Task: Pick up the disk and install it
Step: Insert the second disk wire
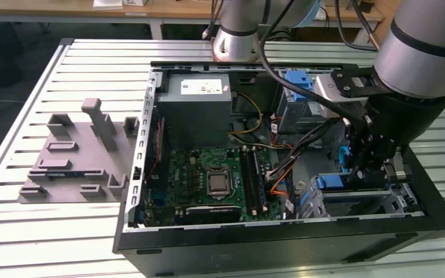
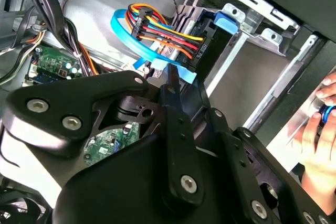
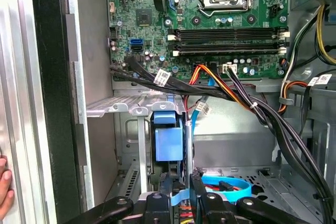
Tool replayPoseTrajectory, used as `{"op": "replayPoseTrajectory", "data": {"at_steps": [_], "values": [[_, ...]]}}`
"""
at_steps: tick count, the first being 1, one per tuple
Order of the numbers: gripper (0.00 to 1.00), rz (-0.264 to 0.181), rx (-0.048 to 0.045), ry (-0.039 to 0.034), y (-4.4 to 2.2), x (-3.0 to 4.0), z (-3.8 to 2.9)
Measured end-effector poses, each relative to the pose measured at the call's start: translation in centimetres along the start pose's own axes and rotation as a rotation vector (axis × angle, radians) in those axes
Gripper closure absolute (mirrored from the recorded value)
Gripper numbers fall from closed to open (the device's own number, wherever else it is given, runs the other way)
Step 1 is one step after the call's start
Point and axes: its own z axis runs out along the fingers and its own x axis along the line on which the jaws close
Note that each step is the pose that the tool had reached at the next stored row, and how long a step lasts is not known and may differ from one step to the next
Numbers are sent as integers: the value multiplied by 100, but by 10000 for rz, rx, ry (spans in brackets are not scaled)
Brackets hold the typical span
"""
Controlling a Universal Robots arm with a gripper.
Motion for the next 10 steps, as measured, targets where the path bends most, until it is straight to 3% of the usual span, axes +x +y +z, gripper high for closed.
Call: {"op": "replayPoseTrajectory", "data": {"at_steps": [10], "values": [[71,-1,-8,1,-20,1,-160]]}}
